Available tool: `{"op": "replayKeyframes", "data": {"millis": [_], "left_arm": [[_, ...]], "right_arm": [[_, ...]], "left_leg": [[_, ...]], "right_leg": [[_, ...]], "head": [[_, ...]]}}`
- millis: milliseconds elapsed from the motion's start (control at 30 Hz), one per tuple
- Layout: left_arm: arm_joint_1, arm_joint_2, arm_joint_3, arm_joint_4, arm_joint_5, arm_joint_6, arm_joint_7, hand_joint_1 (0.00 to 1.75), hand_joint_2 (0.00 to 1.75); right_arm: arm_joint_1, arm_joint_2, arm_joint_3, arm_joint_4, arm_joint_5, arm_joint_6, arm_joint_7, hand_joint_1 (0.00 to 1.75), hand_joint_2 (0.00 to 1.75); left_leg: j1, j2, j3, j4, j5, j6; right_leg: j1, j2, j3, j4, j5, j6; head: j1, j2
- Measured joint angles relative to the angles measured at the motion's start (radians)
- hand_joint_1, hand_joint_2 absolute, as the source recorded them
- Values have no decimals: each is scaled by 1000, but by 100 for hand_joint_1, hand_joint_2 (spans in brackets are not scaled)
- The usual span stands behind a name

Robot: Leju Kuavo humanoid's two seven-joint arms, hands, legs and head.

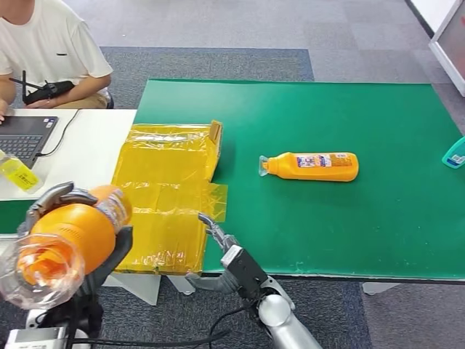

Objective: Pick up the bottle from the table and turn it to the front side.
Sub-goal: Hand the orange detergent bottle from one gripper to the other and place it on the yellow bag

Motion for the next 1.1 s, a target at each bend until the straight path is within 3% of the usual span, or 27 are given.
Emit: {"op": "replayKeyframes", "data": {"millis": [167,400,567,767,933,1100], "left_arm": [[-13,8,71,-15,-187,-7,69,175,175],[-86,62,171,93,-334,-9,116,175,175],[-194,130,244,278,-515,-6,176,175,175],[-308,175,278,486,-649,-34,257,175,175],[-419,178,278,708,-697,-34,295,175,175],[-479,150,276,875,-688,-32,306,175,175]], "right_arm": [[11,0,-44,4,-66,43,13,0,175],[13,0,-70,5,-103,72,18,0,175],[-12,0,-70,26,-105,86,19,0,175],[-42,5,-70,55,-107,108,11,0,175],[-70,18,-57,78,-107,122,7,0,175],[-84,21,-36,91,-123,144,5,0,175]], "left_leg": [[0,0,0,0,0,0],[0,0,0,0,1,-1],[0,0,0,0,3,-2],[0,0,0,0,4,-2],[0,0,0,0,4,-2],[0,0,0,0,4,-2]], "right_leg": [[0,0,0,0,0,0],[0,0,-1,0,1,-1],[0,0,-1,1,2,-2],[0,0,-1,1,3,-2],[0,0,-1,1,4,-2],[0,0,-2,1,4,-2]], "head": [[0,0],[0,0],[0,0],[0,0],[0,0],[0,0]]}}
